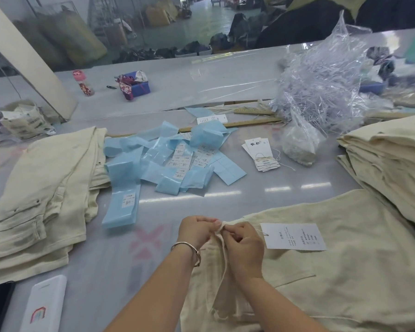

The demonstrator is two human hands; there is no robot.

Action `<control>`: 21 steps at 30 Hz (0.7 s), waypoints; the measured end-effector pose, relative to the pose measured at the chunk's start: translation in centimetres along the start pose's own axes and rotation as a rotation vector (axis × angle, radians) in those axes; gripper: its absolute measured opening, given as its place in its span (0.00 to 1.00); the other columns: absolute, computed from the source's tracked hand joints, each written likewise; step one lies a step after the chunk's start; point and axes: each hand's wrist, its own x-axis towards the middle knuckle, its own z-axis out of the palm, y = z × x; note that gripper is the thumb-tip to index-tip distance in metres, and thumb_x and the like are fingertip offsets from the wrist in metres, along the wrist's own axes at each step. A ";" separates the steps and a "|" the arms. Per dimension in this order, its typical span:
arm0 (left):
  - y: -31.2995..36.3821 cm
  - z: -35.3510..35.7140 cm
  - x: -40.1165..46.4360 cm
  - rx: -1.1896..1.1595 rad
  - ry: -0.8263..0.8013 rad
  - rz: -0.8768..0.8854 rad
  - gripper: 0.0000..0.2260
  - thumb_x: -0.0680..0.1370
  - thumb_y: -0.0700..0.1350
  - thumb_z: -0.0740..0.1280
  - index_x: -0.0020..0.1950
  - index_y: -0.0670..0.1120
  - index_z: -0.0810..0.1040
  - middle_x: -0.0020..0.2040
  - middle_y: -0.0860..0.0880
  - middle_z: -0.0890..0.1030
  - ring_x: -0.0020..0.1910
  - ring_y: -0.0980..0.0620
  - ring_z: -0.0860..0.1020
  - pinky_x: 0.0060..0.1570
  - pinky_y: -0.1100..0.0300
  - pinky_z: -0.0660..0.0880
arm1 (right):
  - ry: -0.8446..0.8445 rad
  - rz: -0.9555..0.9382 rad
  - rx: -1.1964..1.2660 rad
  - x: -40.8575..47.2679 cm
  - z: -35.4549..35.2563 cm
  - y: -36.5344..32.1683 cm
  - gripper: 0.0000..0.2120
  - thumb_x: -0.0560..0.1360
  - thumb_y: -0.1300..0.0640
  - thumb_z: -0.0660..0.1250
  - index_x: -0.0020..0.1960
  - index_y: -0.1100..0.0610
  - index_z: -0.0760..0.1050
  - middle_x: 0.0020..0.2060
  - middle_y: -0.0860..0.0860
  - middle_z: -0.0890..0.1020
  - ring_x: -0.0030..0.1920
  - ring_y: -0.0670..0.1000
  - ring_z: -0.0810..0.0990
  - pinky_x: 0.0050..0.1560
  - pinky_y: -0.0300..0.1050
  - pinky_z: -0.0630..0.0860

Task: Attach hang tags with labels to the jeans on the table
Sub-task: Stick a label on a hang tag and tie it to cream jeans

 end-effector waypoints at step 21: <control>-0.6 3.4 -2.7 0.301 -0.001 0.595 0.11 0.77 0.32 0.65 0.50 0.48 0.73 0.37 0.54 0.85 0.35 0.55 0.82 0.42 0.67 0.76 | -0.412 -0.746 -0.749 6.7 -11.2 2.0 0.04 0.61 0.57 0.71 0.36 0.52 0.80 0.35 0.45 0.77 0.39 0.52 0.77 0.44 0.45 0.65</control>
